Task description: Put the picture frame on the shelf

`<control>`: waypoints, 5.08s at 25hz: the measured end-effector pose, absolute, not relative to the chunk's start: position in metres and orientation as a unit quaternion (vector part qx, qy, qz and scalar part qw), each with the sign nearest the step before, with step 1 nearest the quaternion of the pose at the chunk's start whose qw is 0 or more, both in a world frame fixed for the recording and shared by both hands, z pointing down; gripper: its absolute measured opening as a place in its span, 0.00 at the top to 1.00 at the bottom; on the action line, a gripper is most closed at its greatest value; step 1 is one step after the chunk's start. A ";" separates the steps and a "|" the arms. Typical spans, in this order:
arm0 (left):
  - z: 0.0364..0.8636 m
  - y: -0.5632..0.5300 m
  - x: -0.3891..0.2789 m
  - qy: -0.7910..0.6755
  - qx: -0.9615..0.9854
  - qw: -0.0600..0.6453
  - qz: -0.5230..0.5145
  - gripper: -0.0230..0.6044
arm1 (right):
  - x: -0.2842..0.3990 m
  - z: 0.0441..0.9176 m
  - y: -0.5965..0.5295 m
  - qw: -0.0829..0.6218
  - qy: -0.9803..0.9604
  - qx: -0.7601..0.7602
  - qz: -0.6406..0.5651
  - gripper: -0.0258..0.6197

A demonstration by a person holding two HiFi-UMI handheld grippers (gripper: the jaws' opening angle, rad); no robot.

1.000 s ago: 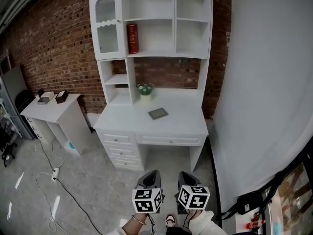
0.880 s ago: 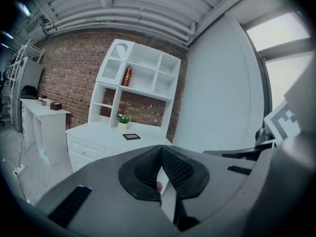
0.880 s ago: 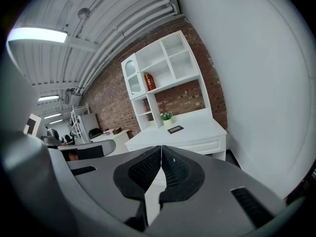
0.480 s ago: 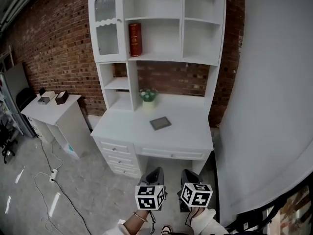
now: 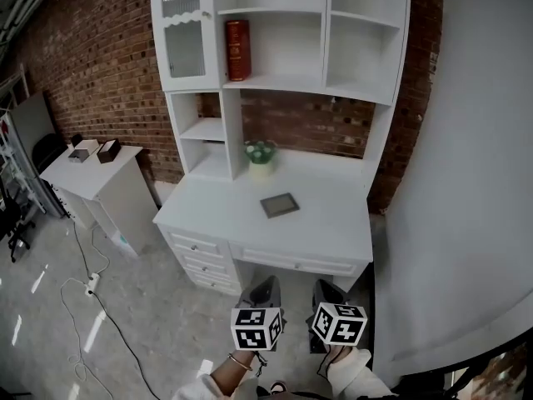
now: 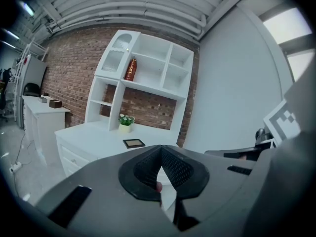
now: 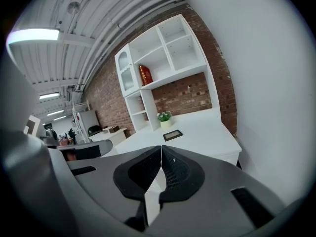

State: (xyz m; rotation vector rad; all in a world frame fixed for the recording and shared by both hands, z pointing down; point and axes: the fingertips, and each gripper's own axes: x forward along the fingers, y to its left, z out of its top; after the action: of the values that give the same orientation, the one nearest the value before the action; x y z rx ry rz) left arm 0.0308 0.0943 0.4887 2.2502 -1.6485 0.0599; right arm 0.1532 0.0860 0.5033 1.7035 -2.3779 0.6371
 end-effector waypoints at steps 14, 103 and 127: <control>0.497 0.046 0.043 -0.577 0.798 0.171 0.033 0.95 | 0.167 0.526 0.047 0.087 -0.781 0.574 0.231 0.92; 0.655 -0.331 -0.034 -0.540 0.765 0.318 0.148 0.93 | 0.107 0.644 -0.343 0.178 -0.726 0.569 0.344 0.92; 0.723 -0.336 -0.047 -0.622 0.634 0.414 0.200 0.71 | 0.117 0.687 -0.375 0.227 -0.743 0.516 0.361 0.92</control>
State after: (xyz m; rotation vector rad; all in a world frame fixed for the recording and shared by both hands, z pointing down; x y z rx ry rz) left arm -0.0472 -0.3364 0.7228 1.5932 -1.5631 0.5027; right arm 0.1174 -0.3754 0.6869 1.4206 -2.0480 0.9948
